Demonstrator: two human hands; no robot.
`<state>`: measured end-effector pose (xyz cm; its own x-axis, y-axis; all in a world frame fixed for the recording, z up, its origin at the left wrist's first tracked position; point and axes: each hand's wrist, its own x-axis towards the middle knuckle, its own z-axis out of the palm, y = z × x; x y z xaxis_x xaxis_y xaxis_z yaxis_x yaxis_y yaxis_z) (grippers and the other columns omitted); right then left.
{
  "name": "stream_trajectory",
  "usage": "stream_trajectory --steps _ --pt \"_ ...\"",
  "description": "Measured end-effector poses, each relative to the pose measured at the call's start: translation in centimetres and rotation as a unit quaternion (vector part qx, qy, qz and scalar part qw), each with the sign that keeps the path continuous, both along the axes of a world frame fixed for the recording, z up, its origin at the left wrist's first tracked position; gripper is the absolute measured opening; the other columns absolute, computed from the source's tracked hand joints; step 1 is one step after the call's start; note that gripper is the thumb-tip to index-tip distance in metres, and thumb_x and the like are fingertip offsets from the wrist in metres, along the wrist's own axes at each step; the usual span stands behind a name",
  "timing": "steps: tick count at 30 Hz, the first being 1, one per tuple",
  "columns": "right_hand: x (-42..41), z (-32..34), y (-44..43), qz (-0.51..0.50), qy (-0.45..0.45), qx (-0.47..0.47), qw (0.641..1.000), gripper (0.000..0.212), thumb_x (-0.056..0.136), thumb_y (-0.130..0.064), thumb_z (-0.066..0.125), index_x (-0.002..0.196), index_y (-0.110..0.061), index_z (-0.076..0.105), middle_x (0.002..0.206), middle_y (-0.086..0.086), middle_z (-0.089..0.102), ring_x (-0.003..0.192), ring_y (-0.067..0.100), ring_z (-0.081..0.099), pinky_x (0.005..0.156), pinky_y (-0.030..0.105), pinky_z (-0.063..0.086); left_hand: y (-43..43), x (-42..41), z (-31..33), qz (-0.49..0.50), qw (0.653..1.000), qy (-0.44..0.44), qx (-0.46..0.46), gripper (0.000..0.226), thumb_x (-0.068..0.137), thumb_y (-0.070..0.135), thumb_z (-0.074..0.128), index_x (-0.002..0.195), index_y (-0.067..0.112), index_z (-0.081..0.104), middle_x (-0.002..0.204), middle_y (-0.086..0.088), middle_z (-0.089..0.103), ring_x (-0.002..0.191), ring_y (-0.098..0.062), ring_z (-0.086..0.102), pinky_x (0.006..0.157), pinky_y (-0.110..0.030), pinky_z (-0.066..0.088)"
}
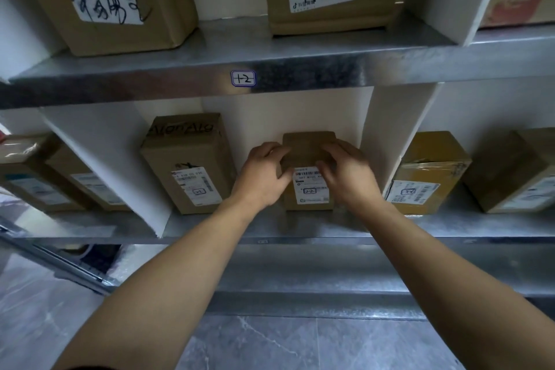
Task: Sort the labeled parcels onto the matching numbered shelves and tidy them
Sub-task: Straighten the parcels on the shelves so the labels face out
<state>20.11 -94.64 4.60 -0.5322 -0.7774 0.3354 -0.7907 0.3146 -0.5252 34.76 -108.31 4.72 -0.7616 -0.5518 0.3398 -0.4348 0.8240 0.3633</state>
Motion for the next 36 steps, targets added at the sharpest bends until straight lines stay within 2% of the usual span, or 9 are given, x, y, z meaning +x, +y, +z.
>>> stream_trajectory --steps 3,7,10,13,18,22,29,33,36 --pt "1.9 0.2 1.6 -0.02 0.032 0.019 0.999 0.036 0.098 -0.031 0.058 0.131 -0.017 0.059 0.13 0.008 0.061 0.115 0.034 0.057 0.085 0.043 0.053 1.4 2.0 0.4 0.021 0.999 -0.009 -0.025 0.048 0.09 0.039 0.061 0.133 0.019 0.056 0.132 -0.004 0.056 0.122 -0.025 0.048 0.099 -0.039 0.045" --pt "4.0 -0.5 4.6 -0.022 0.115 0.062 0.991 0.033 0.098 -0.034 0.057 0.125 -0.015 0.061 0.124 0.01 0.063 0.105 0.037 0.06 0.08 0.044 0.053 3.6 4.3 0.6 0.017 0.994 -0.09 -0.062 0.05 0.093 0.041 0.053 0.139 0.022 0.048 0.137 -0.002 0.051 0.125 -0.024 0.043 0.102 -0.04 0.038" --pt "4.9 -0.7 7.3 -0.024 0.147 0.125 0.981 0.032 0.099 -0.04 0.051 0.121 -0.019 0.059 0.121 0.005 0.062 0.11 0.033 0.058 0.083 0.044 0.05 5.6 5.5 0.8 -0.004 0.987 -0.141 -0.081 0.051 0.095 0.044 0.046 0.143 0.025 0.042 0.138 0.002 0.047 0.127 -0.02 0.04 0.102 -0.04 0.037" --pt "5.6 -0.7 10.9 -0.047 0.146 0.168 0.974 0.031 0.101 -0.041 0.044 0.12 -0.021 0.058 0.124 0.004 0.06 0.115 0.032 0.056 0.088 0.042 0.046 8.0 6.2 0.5 -0.019 0.985 -0.156 -0.075 0.051 0.096 0.044 0.045 0.143 0.026 0.042 0.139 0.003 0.046 0.127 -0.02 0.04 0.102 -0.038 0.036" --pt "5.8 -0.8 17.5 -0.087 0.13 0.209 0.965 0.042 0.1 -0.046 0.048 0.136 -0.023 0.052 0.137 0.004 0.056 0.126 0.031 0.051 0.098 0.045 0.045 12.8 5.6 -0.2 -0.052 0.988 -0.133 -0.066 0.049 0.095 0.044 0.047 0.141 0.024 0.045 0.139 0.003 0.047 0.128 -0.02 0.039 0.102 -0.038 0.035" --pt "4.7 -0.5 21.6 -0.113 0.114 0.221 0.962 0.045 0.102 -0.047 0.047 0.14 -0.023 0.047 0.141 0.005 0.053 0.129 0.031 0.049 0.103 0.046 0.043 16.8 3.8 -0.5 -0.092 0.988 -0.113 -0.047 0.048 0.095 0.041 0.049 0.14 0.024 0.046 0.138 0.004 0.046 0.128 -0.019 0.039 0.105 -0.037 0.035" --pt "-0.7 0.9 25.0 -0.132 0.086 0.194 0.968 0.048 0.101 -0.042 0.052 0.143 -0.02 0.045 0.143 0.008 0.05 0.129 0.032 0.049 0.1 0.046 0.048 20.5 -3.0 0.8 -0.13 0.989 -0.055 -0.044 0.047 0.094 0.035 0.054 0.138 0.022 0.047 0.136 0.002 0.047 0.126 -0.019 0.04 0.107 -0.04 0.038" --pt "-6.0 1.6 24.8 -0.109 0.095 0.171 0.975 0.041 0.1 -0.037 0.054 0.136 -0.018 0.05 0.135 0.009 0.052 0.119 0.035 0.054 0.088 0.043 0.049 21.3 -8.1 1.6 -0.129 0.99 -0.025 -0.056 0.048 0.094 0.033 0.056 0.139 0.02 0.046 0.136 0.002 0.046 0.126 -0.019 0.04 0.108 -0.039 0.038" --pt "-9.9 2.2 23.6 -0.077 0.09 0.158 0.98 0.044 0.102 -0.035 0.052 0.142 -0.017 0.047 0.142 0.01 0.048 0.125 0.034 0.05 0.095 0.047 0.05 21.7 -11.7 2.0 -0.107 0.993 -0.012 -0.039 0.05 0.095 0.031 0.055 0.142 0.02 0.043 0.141 0.001 0.042 0.132 -0.017 0.036 0.111 -0.038 0.036"
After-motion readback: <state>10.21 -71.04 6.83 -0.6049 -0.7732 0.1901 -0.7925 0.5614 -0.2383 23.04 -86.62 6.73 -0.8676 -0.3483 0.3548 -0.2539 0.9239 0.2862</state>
